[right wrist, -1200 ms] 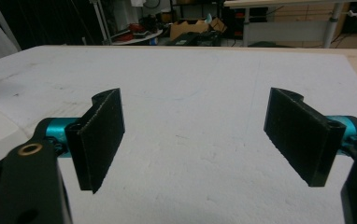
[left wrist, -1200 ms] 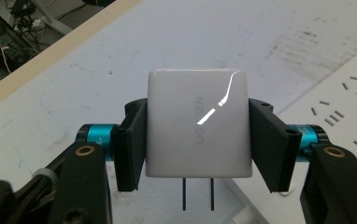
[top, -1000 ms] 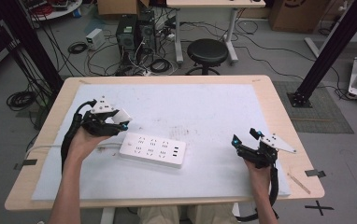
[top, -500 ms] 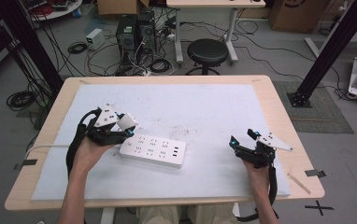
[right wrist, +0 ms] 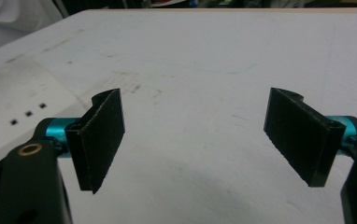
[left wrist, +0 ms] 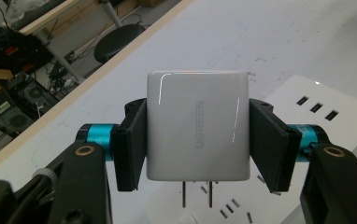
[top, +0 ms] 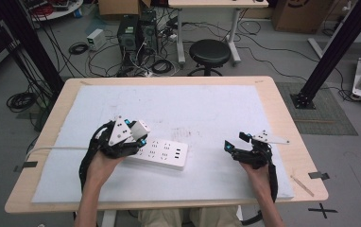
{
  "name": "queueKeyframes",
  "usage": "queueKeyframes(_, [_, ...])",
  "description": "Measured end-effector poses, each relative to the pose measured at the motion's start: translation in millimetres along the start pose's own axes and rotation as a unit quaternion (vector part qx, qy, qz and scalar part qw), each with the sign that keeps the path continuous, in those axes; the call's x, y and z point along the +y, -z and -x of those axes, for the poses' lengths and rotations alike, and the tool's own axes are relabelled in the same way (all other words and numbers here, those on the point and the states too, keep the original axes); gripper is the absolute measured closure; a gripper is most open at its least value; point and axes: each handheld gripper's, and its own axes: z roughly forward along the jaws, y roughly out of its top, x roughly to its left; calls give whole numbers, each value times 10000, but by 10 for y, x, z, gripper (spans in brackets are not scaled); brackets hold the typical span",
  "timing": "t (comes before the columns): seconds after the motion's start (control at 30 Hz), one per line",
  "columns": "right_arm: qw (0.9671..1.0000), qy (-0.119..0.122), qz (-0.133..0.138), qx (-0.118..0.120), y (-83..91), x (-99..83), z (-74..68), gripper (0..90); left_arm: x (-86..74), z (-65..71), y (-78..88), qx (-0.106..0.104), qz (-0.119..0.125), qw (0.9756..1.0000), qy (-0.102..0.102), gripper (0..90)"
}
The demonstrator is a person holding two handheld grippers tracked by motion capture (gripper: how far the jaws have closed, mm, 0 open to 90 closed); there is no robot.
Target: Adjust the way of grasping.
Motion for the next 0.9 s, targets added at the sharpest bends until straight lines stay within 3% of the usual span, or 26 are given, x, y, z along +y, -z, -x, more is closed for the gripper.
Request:
queueKeyframes(0.17, [9990, -36, 87, 429, -12, 138, -82, 210, 52, 134, -22, 83, 38, 9997, -226, 424])
queueKeyframes(0.2, [9990, -36, 87, 429, -12, 138, -82, 210, 52, 134, -22, 83, 38, 9997, -226, 424])
queueKeyframes(0.27, [9980, -57, 68, 632, -31, 226, -138, 211, 95, 227, -33, 127, 83, 9991, -397, 424])
queueKeyframes(0.37, [9970, -6, -14, 769, -55, 282, -169, 211, 106, 256, -35, 125, 103, 9990, -416, 424])
queueKeyframes(0.4, [9954, -25, -77, 955, -86, 328, -205, 241, 133, 346, -51, 187, 144, 9980, -580, 424])
queueKeyframes(0.53, [9940, -43, -74, 1088, -103, 352, -224, 241, 136, 363, -53, 200, 134, 9977, -635, 424])
queueKeyframes(0.57, [9924, -96, -68, 1225, -121, 387, -268, 241, 134, 440, -60, 303, 165, 9963, -787, 424])
queueKeyframes(0.67, [9917, -128, -93, 1279, -129, 398, -283, 241, 135, 460, -60, 327, 166, 9958, -836, 424])
queueKeyframes(0.7, [9900, -118, -155, 1394, -158, 428, -325, 240, 138, 514, -61, 401, 163, 9943, -977, 424])
queueKeyframes(0.83, [9890, -84, -178, 1467, -187, 447, -369, 240, 144, 581, -68, 510, 178, 9922, -1126, 424])
queueKeyframes(0.9, [9878, -74, -206, 1544, -217, 455, -401, 237, 148, 663, -86, 597, 195, 9899, -1271, 424])
